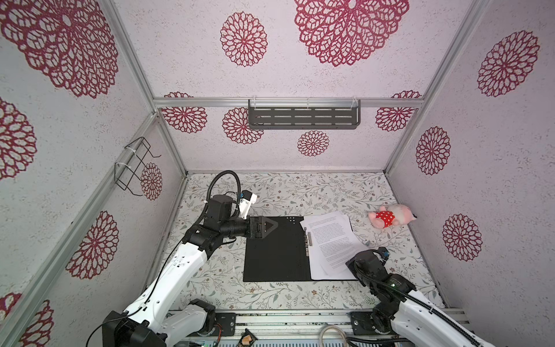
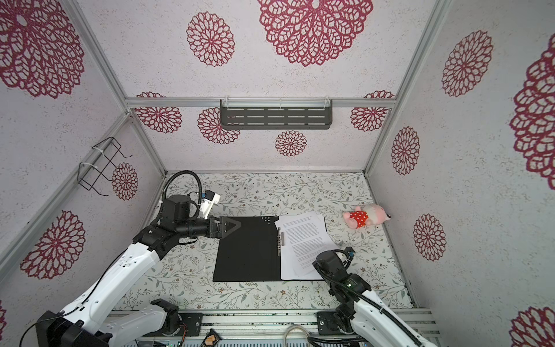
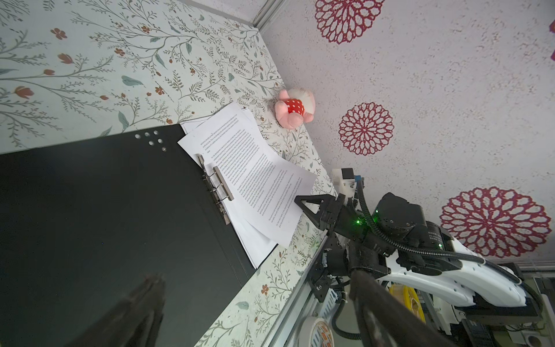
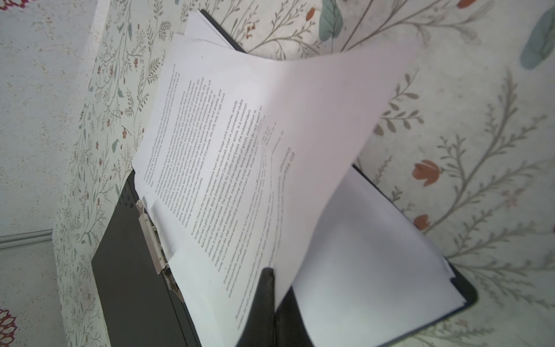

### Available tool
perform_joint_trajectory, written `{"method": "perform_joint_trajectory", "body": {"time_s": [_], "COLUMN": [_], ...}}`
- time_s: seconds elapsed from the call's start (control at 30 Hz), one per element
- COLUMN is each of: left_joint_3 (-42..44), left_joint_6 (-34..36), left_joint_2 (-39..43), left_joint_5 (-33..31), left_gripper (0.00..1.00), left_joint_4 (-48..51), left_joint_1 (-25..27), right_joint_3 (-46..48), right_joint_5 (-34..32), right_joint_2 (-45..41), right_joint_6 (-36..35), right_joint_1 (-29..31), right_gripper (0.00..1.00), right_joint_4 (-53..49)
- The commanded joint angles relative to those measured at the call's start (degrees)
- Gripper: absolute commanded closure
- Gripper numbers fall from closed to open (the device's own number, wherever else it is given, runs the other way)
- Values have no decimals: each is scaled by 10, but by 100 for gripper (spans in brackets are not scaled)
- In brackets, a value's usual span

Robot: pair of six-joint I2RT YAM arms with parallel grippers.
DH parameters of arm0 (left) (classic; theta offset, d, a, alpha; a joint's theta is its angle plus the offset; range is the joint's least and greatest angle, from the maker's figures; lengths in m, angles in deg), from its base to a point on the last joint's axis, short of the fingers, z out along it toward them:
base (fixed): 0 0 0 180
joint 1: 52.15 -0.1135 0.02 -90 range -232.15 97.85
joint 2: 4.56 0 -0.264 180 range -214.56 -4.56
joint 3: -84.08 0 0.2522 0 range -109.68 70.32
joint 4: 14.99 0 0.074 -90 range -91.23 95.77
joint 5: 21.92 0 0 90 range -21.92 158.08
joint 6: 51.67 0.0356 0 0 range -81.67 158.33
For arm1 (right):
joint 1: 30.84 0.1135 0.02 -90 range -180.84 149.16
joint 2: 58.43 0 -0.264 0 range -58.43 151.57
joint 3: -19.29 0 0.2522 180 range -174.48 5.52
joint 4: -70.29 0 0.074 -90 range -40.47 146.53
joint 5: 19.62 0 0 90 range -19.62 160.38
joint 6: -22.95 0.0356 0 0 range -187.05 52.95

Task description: Put the files into the folder

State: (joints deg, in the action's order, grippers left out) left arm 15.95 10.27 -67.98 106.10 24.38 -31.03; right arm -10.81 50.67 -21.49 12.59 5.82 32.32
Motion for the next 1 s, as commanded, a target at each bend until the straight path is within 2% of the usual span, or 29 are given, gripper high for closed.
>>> {"method": "perform_joint_trajectory", "body": {"time_s": [0.0,0.67,0.97], "left_joint_3": [5,4,5], "left_joint_6": [10,7,5], "left_joint_2": [3,4,6], "left_joint_5": [-4,-3,-1], "left_gripper": [2,1,1], "left_joint_4": [-10,-7,-7], "left_joint_1": [2,1,-3], "right_joint_3": [3,0,-1], "right_joint_5": [-45,-92,-90], "right_joint_2": [12,80,113], "right_joint_6": [65,172,185], "right_joint_1": [22,122,144], "right_gripper": [100,100,100], "right_joint_4": [1,12,24]}}
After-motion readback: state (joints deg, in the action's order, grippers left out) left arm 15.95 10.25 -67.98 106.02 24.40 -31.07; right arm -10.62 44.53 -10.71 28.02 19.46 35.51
